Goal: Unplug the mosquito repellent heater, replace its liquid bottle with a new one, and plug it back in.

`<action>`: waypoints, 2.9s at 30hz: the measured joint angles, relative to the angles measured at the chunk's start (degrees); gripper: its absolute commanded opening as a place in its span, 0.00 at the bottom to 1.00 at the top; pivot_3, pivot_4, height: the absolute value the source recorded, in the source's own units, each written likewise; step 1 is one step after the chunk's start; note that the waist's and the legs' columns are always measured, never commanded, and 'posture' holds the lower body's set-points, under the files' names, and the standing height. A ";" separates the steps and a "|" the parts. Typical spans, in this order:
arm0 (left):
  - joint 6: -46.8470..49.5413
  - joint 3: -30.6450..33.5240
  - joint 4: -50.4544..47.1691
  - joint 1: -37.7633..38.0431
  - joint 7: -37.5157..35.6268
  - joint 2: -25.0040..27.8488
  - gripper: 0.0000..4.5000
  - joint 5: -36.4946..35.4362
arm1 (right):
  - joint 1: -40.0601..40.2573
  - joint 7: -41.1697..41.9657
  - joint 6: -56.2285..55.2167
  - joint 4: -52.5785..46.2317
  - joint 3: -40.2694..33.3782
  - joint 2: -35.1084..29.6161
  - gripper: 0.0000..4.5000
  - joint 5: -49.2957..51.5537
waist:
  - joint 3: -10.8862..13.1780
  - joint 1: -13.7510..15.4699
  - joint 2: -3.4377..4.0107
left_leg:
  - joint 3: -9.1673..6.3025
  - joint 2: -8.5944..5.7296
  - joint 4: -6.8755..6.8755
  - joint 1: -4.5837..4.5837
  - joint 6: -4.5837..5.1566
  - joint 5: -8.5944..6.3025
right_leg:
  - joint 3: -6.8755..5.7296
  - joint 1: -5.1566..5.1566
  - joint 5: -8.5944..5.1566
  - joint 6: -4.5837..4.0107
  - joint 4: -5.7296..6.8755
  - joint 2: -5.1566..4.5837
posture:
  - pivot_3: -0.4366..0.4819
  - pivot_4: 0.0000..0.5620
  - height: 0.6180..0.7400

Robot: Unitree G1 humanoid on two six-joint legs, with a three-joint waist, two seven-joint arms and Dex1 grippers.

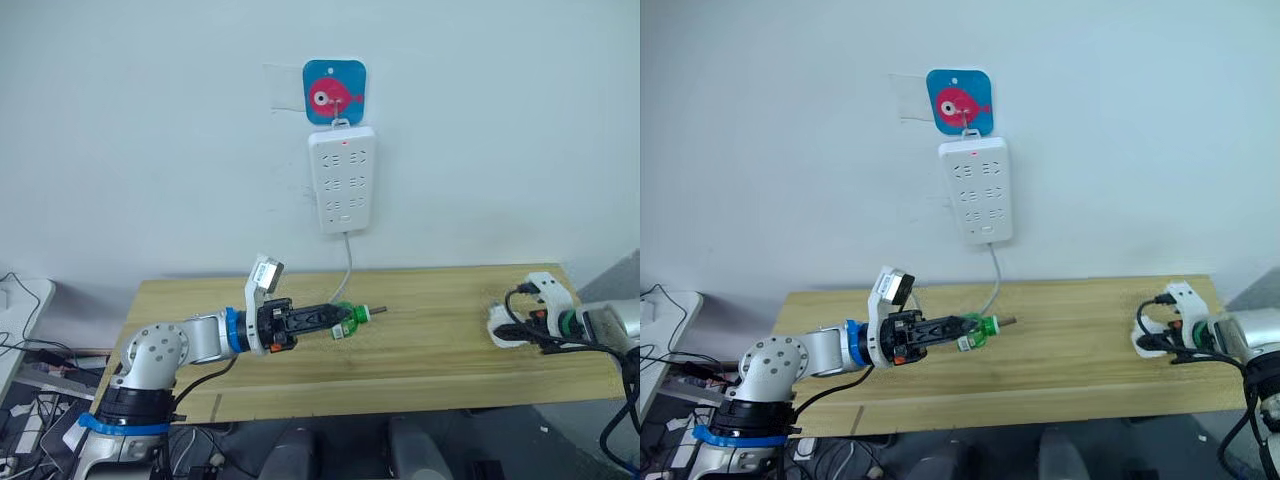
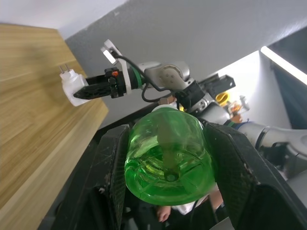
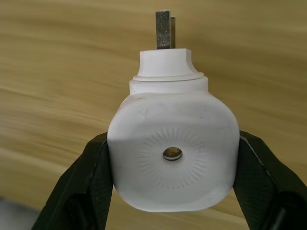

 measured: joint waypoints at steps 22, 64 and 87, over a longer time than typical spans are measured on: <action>-0.37 0.07 -2.16 3.03 -0.02 0.09 0.49 1.87 | -10.98 3.37 -0.41 20.19 -6.00 8.75 0.99 -13.10 | 1.11 0.56 -0.27 | -0.07 0.03 -0.01 0.06 0.04 -0.03 | -0.11 0.13 0.04 -0.07 -0.08 0.02 | 0.40 0.37 1.00; -37.33 -8.29 1.72 -4.00 1.37 -18.43 0.49 37.26 | 10.80 -73.73 24.70 -52.93 -47.47 52.59 0.99 80.48 | 1.02 -1.78 -0.05 | 0.22 0.63 -0.03 -0.19 0.04 -0.10 | 0.05 -0.30 0.20 -0.27 0.05 0.37 | 0.32 0.29 1.00; -37.87 -10.18 -0.03 -3.21 1.18 -19.96 0.49 38.30 | 15.87 -77.16 -2.48 -56.44 -25.24 37.50 0.19 90.47 | 1.02 -1.84 -0.06 | 0.24 0.92 0.01 -0.11 0.05 -0.10 | 0.13 -0.25 0.21 -0.28 0.06 0.96 | 0.32 0.30 1.00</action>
